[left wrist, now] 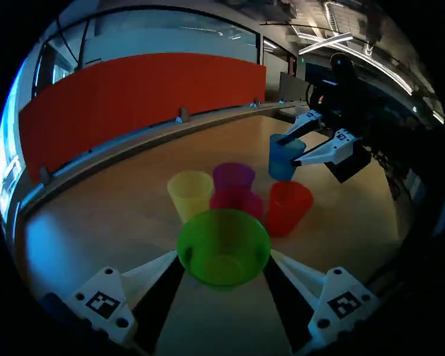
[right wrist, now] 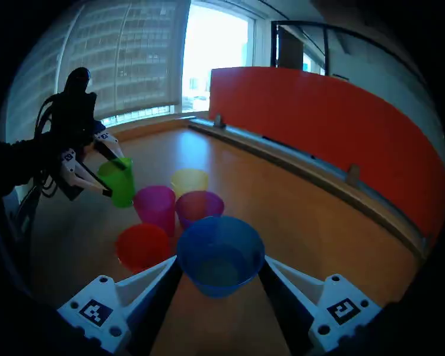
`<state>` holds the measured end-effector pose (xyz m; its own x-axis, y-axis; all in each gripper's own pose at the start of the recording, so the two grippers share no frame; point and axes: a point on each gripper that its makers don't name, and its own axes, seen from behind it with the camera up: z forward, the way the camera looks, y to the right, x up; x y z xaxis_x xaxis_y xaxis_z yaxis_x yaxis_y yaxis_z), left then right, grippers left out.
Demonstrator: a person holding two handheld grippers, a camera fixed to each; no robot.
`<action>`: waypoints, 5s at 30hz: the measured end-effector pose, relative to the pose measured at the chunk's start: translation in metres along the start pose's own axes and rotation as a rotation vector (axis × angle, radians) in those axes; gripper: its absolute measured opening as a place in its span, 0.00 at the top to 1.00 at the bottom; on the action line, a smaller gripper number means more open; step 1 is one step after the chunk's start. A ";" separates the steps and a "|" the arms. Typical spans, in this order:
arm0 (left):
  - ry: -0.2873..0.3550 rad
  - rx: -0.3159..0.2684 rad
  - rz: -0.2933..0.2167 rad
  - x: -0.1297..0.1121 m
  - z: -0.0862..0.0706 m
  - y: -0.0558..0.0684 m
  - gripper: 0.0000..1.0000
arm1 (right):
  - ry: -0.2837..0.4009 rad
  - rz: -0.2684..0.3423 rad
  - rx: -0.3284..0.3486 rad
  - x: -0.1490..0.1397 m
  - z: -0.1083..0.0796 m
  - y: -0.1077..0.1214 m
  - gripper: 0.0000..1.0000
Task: Pour water
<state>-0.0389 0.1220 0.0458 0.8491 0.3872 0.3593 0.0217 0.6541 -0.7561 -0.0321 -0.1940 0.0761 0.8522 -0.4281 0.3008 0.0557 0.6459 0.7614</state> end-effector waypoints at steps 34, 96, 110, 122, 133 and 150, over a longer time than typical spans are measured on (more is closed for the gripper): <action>0.219 0.073 0.019 0.077 -0.084 0.042 0.15 | 0.297 -0.025 -0.054 0.103 -0.101 -0.047 0.11; 0.412 0.011 -0.008 0.119 -0.089 0.079 0.14 | 0.422 -0.020 -0.069 0.125 -0.127 -0.050 0.10; 0.423 -0.021 -0.001 0.120 -0.083 0.092 0.14 | 0.422 -0.054 -0.074 0.127 -0.130 -0.049 0.10; 0.418 -0.059 0.016 0.118 -0.075 0.105 0.15 | 0.423 -0.081 -0.072 0.131 -0.132 -0.046 0.10; 0.406 -0.088 0.011 0.113 -0.067 0.111 0.15 | 0.426 -0.154 -0.079 0.141 -0.133 -0.045 0.10; 0.409 -0.142 0.024 0.114 -0.056 0.122 0.15 | 0.435 -0.274 -0.078 0.163 -0.127 -0.045 0.10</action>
<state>0.0898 0.2100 -0.0364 0.9889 0.0929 0.1157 0.0474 0.5412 -0.8396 0.1702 -0.2124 0.0175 0.9375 -0.2962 -0.1825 0.3312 0.5995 0.7286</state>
